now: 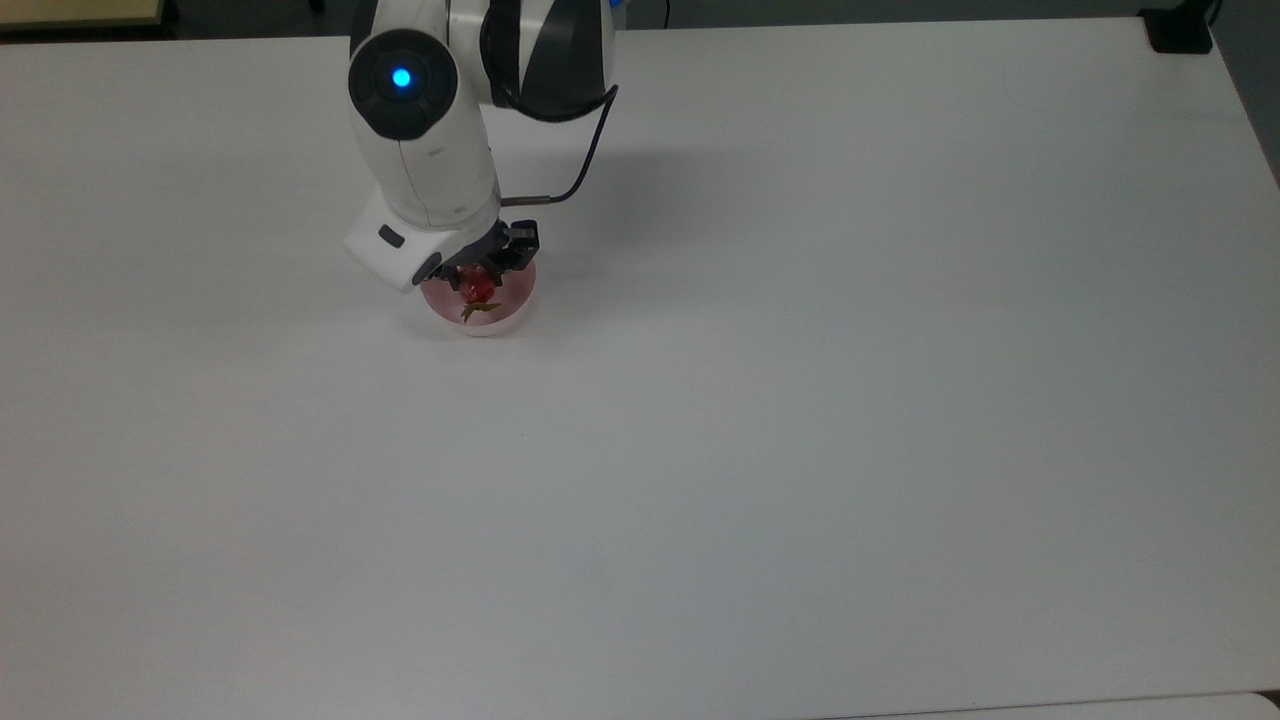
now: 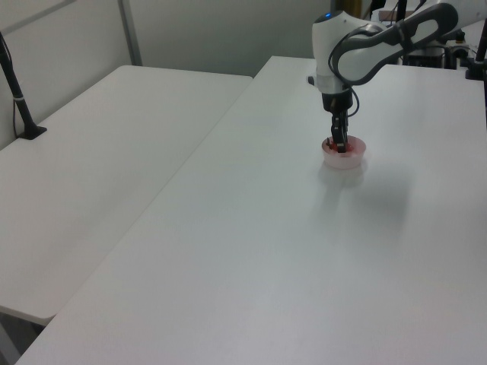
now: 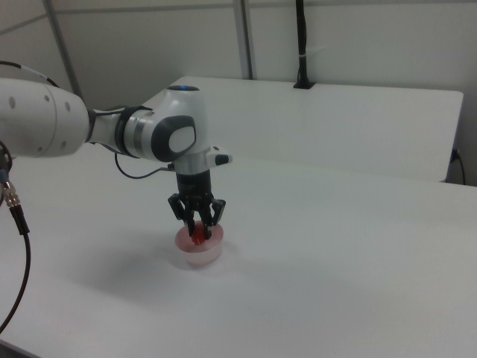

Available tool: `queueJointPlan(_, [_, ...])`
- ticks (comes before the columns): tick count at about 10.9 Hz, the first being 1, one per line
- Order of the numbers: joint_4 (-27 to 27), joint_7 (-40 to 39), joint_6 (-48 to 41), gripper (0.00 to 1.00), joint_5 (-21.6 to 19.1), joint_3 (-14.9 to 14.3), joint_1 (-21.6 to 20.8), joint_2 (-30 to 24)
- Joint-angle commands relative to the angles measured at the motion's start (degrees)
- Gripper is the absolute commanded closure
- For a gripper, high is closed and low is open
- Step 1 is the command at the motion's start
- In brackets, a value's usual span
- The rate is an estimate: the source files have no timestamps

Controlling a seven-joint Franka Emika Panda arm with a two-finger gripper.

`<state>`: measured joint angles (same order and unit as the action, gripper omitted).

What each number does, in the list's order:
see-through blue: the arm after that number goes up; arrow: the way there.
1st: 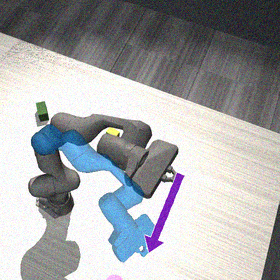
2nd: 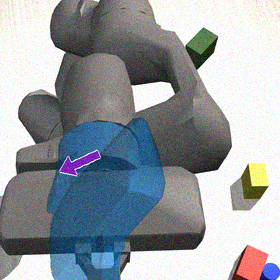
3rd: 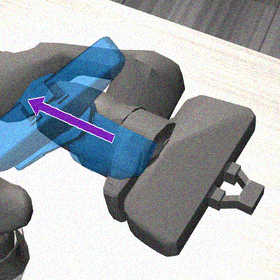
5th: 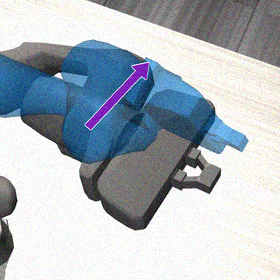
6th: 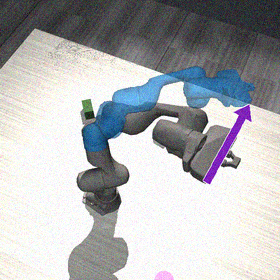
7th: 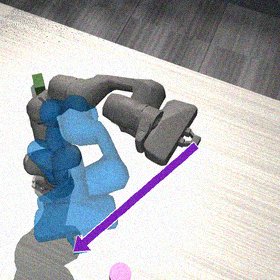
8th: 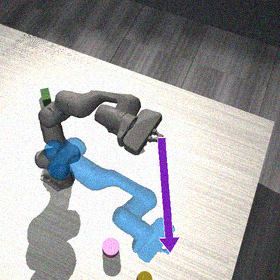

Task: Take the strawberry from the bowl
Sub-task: 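Lift the strawberry out of the bowl and carry it away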

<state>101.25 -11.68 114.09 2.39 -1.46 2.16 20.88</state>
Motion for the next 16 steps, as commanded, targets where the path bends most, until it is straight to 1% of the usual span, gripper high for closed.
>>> queueJointPlan(1, [-0.8,0.0,-2.9,0.76,-1.7,-0.1,1.9,-4.4])
queueJointPlan(2, [-2.0,-0.2,-3.6,0.76,-1.7,-0.1,3.0,-5.1])
queueJointPlan(4, [-2.0,-2.1,-3.9,0.76,-0.9,-0.2,6.2,-6.4])
queueJointPlan(5, [-1.8,-4.9,-5.2,0.76,-0.1,-0.6,8.1,-6.5])
queueJointPlan(6, [-1.2,-8.9,-5.8,0.76,1.7,-0.7,11.3,-6.8])
queueJointPlan(7, [-0.8,-12.3,-5.3,0.76,2.7,-0.7,14.2,-6.6])
queueJointPlan(8, [-1.1,-14.9,-3.5,0.76,3.0,-0.8,16.6,-5.3])
queueJointPlan(10, [-1.2,-17.9,4.4,0.76,3.0,-0.9,20.5,-3.1])
queueJointPlan(12, [-2.5,-18.8,9.4,0.76,3.0,-1.0,23.0,0.9])
queueJointPlan(13, [-2.7,-19.0,10.6,0.76,3.1,-1.0,23.7,1.9])
queueJointPlan(15, [-2.7,-19.3,10.8,0.76,5.4,-1.0,24.3,3.3])
queueJointPlan(16, [-2.7,-18.9,10.8,0.74,5.4,-1.0,24.3,3.9])
